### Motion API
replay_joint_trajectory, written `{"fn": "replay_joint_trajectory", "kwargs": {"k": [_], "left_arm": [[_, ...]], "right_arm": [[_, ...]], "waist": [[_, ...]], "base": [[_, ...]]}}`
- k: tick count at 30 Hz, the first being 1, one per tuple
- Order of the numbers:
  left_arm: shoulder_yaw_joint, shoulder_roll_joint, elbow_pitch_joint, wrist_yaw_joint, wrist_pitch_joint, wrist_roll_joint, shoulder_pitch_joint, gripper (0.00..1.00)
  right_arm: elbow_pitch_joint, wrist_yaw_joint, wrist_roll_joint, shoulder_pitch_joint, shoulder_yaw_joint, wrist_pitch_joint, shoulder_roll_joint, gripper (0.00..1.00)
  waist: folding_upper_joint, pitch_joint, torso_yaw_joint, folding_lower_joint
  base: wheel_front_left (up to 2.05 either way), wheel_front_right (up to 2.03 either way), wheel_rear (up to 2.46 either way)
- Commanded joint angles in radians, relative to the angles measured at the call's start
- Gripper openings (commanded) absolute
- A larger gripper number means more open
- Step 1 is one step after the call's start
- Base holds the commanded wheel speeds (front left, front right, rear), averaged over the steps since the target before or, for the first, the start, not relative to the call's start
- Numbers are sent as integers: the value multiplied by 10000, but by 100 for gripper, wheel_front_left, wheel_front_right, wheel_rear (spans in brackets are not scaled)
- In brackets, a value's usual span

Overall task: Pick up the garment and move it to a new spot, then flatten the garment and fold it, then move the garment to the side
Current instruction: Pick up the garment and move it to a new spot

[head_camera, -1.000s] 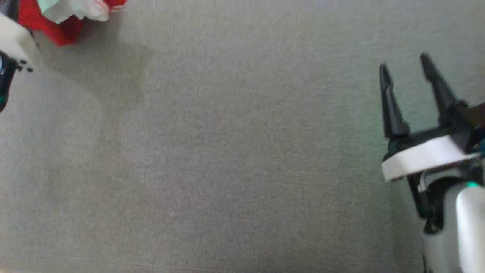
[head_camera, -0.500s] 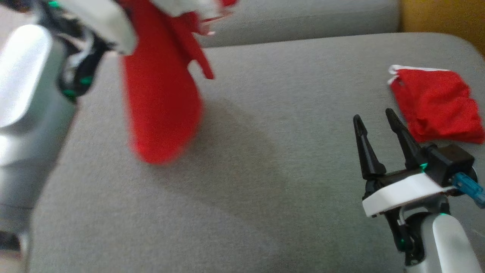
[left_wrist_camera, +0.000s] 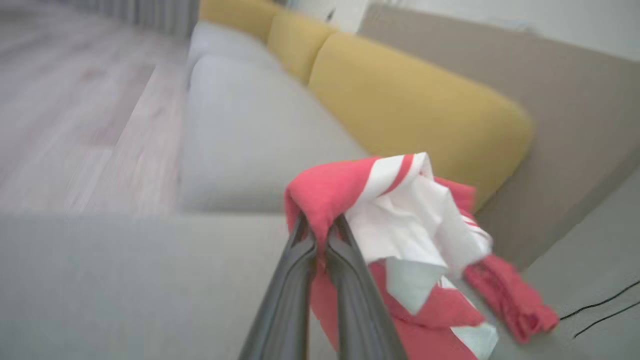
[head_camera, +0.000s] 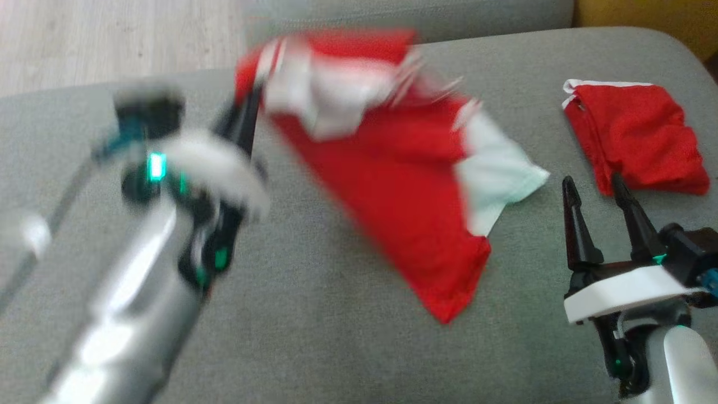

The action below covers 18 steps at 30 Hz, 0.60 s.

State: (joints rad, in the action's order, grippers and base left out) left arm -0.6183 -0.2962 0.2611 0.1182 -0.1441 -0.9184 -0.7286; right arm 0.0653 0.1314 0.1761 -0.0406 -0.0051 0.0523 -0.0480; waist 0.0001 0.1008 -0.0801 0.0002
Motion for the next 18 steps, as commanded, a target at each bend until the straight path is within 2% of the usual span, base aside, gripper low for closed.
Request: {"fn": "replay_joint_trajectory", "kwargs": {"k": [1, 5, 9, 10, 11, 12, 18], "left_arm": [[553, -396, 64, 139, 367, -156, 343, 0], [794, -464, 1269, 324, 1115, -469, 1983, 0], [969, -451, 2090, 302, 1873, -514, 2703, 0], [928, -484, 2207, 265, 2110, -372, 2750, 27], [892, -504, 2299, 230, 2340, -240, 2772, 91], [882, -491, 2374, 190, 2557, -158, 2785, 100], [636, -455, 2463, -76, 3439, 434, 2638, 100]], "right_arm": [[310, -7, 11, -274, 147, -112, -23, 100], [248, -7, -23, -336, 105, -165, -23, 100], [186, -7, -103, -408, 23, -183, -22, 100], [161, -7, -125, -423, 19, -180, -22, 100], [130, -7, -138, -437, 26, -178, -22, 100], [98, -7, -156, -452, 37, -175, -22, 100], [-98, -7, -265, -490, 66, -153, -22, 100]], "waist": [[-1, 182, 65, -2], [-1, 440, 80, -2], [-1, 608, 163, -2], [-1, 635, 188, -2], [-1, 651, 210, -2], [-1, 657, 237, -2], [-1, 450, 446, -2]], "base": [[0, 0, 0], [0, 0, 0], [0, 0, 0], [0, 0, 0], [0, 0, 0], [0, 0, 0], [0, 0, 0]]}}
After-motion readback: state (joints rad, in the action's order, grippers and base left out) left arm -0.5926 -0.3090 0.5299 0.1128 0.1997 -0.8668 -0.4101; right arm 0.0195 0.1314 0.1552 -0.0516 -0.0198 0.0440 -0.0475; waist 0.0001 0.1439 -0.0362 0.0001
